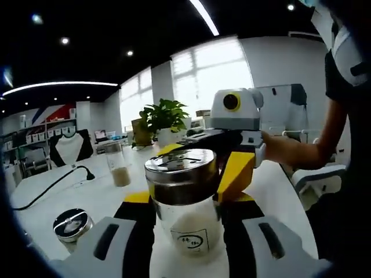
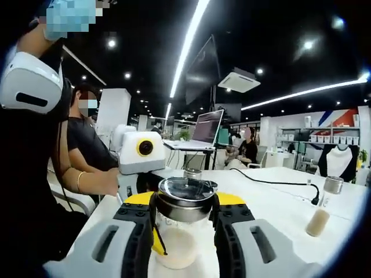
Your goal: Rotate the seasoning bottle until the label or dispensing opening points toward the visible target arrow and the bottle remains upright within the marked orientation range
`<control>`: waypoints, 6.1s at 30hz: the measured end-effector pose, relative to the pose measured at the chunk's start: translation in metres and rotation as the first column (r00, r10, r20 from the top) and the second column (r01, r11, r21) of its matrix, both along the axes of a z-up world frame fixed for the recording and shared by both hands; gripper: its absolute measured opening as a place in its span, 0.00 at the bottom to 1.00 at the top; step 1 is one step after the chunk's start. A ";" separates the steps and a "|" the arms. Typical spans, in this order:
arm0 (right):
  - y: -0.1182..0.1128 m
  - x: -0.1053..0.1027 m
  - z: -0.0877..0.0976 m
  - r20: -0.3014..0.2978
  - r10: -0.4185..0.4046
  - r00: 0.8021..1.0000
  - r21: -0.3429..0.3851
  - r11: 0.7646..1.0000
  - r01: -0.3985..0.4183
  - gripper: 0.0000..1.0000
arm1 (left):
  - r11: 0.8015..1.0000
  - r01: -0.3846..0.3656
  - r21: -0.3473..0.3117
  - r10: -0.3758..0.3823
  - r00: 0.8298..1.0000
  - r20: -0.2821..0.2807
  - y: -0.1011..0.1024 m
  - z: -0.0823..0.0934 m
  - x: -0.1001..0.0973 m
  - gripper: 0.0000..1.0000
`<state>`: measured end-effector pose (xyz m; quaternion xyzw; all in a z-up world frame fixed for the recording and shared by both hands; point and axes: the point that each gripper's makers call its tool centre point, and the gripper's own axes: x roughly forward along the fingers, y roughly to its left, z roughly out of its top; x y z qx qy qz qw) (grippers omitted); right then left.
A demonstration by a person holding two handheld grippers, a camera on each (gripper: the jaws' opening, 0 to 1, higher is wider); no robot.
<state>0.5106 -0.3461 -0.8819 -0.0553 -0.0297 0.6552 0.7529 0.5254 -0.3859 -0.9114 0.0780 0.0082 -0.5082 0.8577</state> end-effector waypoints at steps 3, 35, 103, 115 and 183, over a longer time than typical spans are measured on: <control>0.000 0.000 0.000 -0.001 -0.002 1.000 0.000 1.000 0.002 0.37 | 1.000 -0.001 -0.015 0.001 1.000 0.007 0.000 0.000 -0.001 0.47; -0.019 0.005 -0.005 -0.117 -0.291 0.949 0.060 0.952 0.299 0.33 | 0.895 -0.417 -0.161 0.414 0.909 -0.052 0.007 0.000 0.017 0.44; 0.007 0.060 0.014 -0.094 -0.232 0.968 0.123 0.962 0.242 0.34 | 0.854 -0.515 -0.078 0.513 0.857 -0.051 0.045 -0.012 0.001 0.32; 0.015 0.059 0.005 -0.102 -0.175 0.979 0.106 0.977 0.185 0.35 | 0.840 -0.539 -0.065 0.536 0.843 -0.054 0.059 -0.014 -0.001 0.32; -0.050 0.040 0.033 -0.033 -0.278 0.960 0.072 0.957 0.280 0.60 | 0.852 -0.519 -0.060 0.520 0.854 -0.015 0.053 0.027 -0.010 0.83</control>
